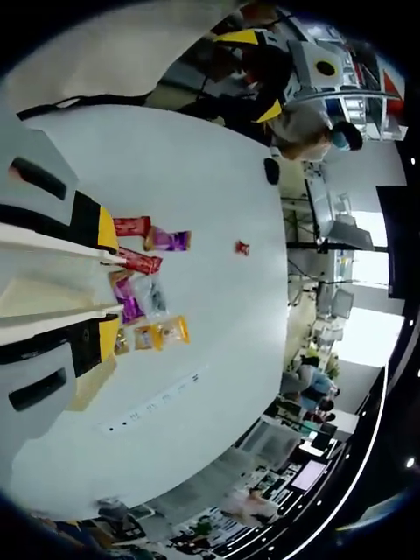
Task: Place the target food into the container with the food tongs after gripping and lifting it, then release it inside without dropping or visibly crushing the food.
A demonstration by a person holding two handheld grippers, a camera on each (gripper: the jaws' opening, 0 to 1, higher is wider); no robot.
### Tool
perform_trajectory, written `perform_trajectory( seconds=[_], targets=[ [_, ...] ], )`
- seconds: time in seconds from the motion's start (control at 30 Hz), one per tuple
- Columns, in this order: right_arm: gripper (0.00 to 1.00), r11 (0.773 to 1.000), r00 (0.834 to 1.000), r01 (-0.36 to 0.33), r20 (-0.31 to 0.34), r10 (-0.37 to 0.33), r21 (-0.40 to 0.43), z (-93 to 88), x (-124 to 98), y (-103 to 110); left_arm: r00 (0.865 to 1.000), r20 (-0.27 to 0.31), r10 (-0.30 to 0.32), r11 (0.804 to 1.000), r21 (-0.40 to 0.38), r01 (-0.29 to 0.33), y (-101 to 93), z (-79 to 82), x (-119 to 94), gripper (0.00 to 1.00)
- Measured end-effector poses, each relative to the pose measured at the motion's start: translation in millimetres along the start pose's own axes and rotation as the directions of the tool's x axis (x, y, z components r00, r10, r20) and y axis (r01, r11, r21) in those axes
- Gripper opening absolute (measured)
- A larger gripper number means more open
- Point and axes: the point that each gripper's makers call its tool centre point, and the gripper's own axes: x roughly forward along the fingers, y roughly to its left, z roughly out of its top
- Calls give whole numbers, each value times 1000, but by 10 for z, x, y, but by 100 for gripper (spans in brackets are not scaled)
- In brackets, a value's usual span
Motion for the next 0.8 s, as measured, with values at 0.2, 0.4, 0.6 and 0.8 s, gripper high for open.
perform_trajectory(
  seconds=[0.2,0.4,0.6,0.8],
  targets=[
    [27,999,999,-32,-14,32,-6,-13,104,112,1000,4,17,1000,-16,-17,59,-37,-45,59],
    [27,998,998,-56,-26,56,-10,-33,179,196,999,7,32,999,-32,-32,102,-75,-86,59],
    [27,997,996,-82,-40,81,-14,-66,263,283,999,-12,50,998,-22,-50,107,-139,-89,60],
    [28,995,994,-100,-45,99,-13,-77,331,363,999,-9,46,998,-35,-46,90,-150,-86,60]
  ],
)
